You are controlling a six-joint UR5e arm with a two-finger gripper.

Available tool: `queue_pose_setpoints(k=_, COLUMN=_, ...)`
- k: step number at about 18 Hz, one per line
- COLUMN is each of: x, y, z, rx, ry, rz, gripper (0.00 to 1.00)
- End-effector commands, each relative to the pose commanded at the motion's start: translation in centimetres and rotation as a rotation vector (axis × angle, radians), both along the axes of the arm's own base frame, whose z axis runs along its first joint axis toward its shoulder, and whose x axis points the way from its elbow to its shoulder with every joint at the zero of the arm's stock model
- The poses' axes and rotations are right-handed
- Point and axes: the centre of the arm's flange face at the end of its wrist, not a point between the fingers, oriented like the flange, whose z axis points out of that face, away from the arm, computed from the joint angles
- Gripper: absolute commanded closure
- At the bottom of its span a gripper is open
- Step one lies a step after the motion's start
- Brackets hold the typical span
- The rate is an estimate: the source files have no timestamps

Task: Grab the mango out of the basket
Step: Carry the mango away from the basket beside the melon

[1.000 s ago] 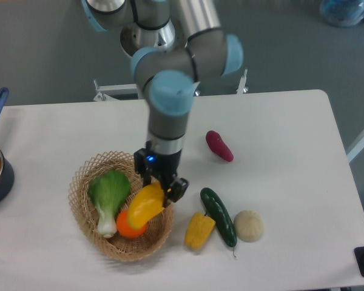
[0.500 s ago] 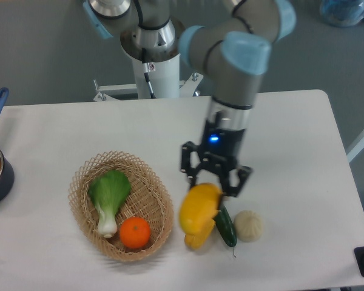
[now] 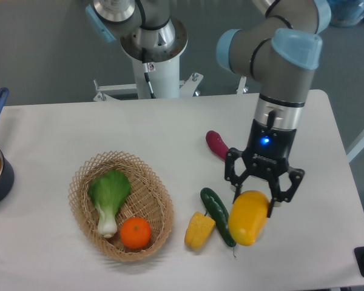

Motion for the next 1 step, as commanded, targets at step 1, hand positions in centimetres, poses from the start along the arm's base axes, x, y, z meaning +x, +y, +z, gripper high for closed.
queue_pose_setpoints(k=1, x=-0.37, y=-0.48, z=0.1, rx=0.002, ry=0.002, rz=0.007, gripper=0.71)
